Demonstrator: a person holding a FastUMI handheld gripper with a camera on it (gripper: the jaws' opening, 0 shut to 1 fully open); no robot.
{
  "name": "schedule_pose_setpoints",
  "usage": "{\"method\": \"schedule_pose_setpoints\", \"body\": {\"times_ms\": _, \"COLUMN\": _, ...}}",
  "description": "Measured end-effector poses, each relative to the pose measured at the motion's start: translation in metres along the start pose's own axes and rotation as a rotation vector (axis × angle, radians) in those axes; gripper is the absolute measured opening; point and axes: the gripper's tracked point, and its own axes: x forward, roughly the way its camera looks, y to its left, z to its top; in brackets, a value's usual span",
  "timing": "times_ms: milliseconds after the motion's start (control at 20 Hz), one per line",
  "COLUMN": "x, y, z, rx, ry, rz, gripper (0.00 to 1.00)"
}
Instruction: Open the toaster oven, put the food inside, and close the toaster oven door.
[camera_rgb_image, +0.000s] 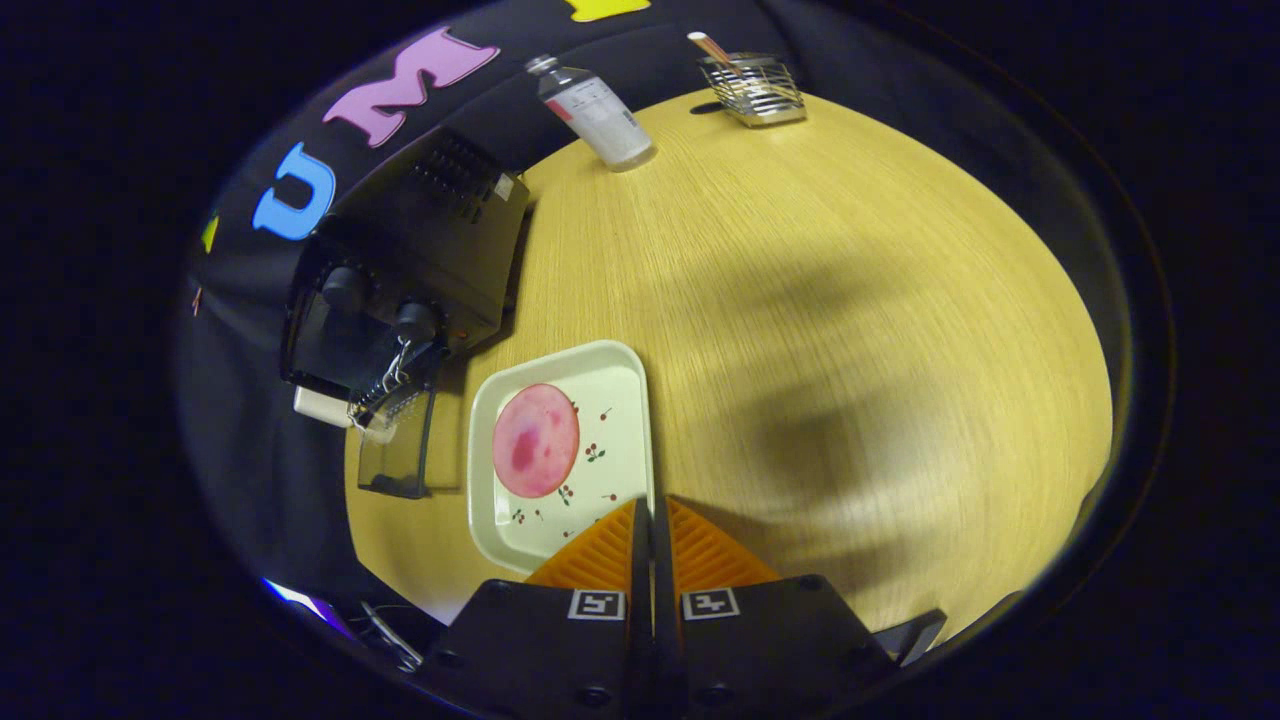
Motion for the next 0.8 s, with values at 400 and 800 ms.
{"method": "schedule_pose_setpoints", "body": {"times_ms": 400, "x": -0.022, "y": 0.019, "z": 0.020, "rx": 0.112, "ry": -0.065, "rz": 0.087, "gripper": 0.07}}
{"method": "schedule_pose_setpoints", "body": {"times_ms": 800, "x": -0.058, "y": 0.021, "z": 0.036, "rx": 0.186, "ry": -0.154, "rz": 0.117, "gripper": 0.07}}
